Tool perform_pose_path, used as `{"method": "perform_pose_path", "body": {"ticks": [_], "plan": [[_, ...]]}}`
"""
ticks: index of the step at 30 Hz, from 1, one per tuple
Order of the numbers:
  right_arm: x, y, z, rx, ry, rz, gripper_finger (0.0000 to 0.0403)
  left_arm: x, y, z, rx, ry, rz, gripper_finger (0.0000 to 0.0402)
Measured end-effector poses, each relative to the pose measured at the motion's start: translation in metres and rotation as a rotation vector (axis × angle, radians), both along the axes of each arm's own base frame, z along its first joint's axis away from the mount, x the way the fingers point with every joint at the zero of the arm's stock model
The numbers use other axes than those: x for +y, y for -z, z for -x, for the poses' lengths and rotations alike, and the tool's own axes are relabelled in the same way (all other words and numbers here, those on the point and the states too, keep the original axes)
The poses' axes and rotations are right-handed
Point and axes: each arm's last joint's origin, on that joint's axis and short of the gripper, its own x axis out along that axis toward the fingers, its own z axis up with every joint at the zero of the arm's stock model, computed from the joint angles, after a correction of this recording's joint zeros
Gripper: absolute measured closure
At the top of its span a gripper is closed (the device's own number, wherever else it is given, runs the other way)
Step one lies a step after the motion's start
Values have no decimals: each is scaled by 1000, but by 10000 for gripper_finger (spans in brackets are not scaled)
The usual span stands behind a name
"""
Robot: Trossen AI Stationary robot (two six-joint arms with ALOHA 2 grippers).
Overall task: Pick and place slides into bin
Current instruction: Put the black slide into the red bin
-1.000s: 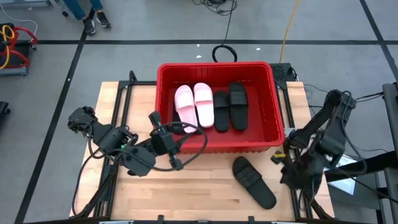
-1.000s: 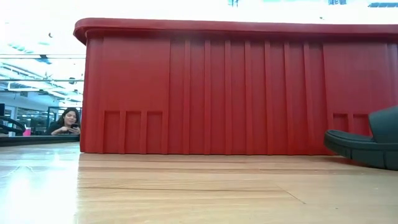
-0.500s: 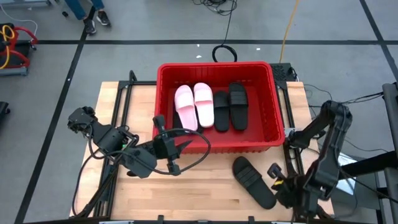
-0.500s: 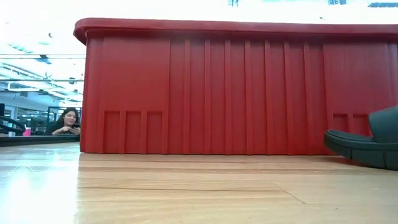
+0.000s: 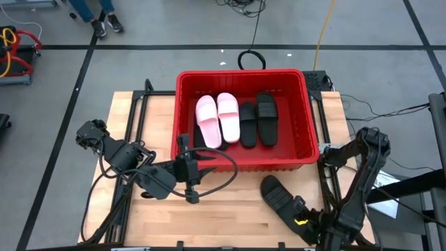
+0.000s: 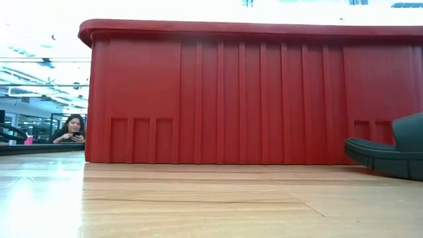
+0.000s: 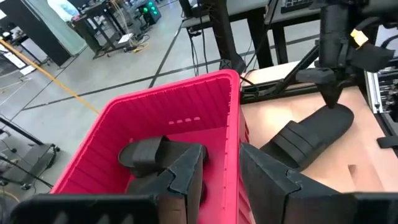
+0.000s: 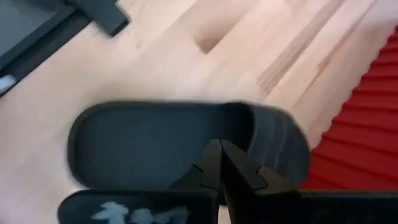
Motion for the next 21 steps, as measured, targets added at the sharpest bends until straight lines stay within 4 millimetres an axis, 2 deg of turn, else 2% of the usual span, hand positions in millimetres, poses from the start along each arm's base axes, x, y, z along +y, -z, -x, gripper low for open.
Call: {"method": "perform_pose_path", "body": {"ticks": [4, 11, 16, 21], "plan": [[2, 6, -6, -40, 16, 30, 382, 0, 0, 0, -2, -2, 7, 289], [3, 17, -15, -101, 38, 105, 317, 0, 0, 0, -4, -3, 11, 289], [3, 36, -23, -76, 56, 171, 281, 0, 0, 0, -7, -6, 20, 289], [-5, 53, -25, -52, 64, 230, 269, 0, 0, 0, -10, -11, 34, 289]]}}
